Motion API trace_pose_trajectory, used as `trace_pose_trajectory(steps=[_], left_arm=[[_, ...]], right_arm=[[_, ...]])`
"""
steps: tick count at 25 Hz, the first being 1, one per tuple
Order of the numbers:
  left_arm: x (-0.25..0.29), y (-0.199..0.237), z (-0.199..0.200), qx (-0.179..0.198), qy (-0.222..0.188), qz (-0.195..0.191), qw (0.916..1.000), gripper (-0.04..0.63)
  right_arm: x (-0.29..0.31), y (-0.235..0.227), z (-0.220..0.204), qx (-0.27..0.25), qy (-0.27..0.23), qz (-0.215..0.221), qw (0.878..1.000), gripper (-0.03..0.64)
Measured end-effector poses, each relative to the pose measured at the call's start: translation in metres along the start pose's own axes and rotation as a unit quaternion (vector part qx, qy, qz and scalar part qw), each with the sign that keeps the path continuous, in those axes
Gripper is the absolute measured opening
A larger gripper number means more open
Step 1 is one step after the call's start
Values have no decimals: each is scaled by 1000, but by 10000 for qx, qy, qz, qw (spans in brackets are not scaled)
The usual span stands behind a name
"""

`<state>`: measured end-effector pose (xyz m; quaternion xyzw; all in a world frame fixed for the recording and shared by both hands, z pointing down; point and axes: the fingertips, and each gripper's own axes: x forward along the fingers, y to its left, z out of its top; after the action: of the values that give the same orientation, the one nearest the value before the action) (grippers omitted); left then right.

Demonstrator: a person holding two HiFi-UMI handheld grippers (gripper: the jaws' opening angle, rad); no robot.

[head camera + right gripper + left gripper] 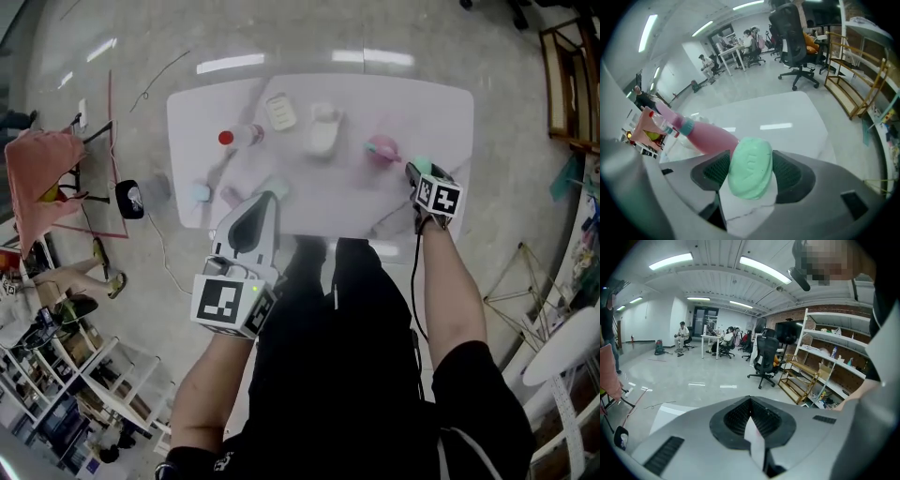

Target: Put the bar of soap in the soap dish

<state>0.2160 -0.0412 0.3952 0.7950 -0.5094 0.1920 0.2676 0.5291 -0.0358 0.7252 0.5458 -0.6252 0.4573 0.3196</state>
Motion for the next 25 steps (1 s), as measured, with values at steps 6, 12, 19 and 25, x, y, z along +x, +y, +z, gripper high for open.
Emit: trace_pose_trajectory(steps=[6, 12, 19, 25], left_arm=[[-29, -5, 23, 164, -343, -197, 9991, 9], [-67, -18, 49, 865, -795, -339, 9925, 8], [-101, -3, 77, 742, -1193, -367, 9894, 8], [-127, 14, 91, 660, -1527, -309, 9856, 9]], right_arm=[[-77, 36, 34, 133, -673, 249, 9973, 296], [-156, 77, 60, 113, -1265, 573, 9903, 296], [-233, 134, 71, 33, -1693, 1033, 9801, 296], [-270, 177, 77, 0, -1901, 1417, 9715, 296]])
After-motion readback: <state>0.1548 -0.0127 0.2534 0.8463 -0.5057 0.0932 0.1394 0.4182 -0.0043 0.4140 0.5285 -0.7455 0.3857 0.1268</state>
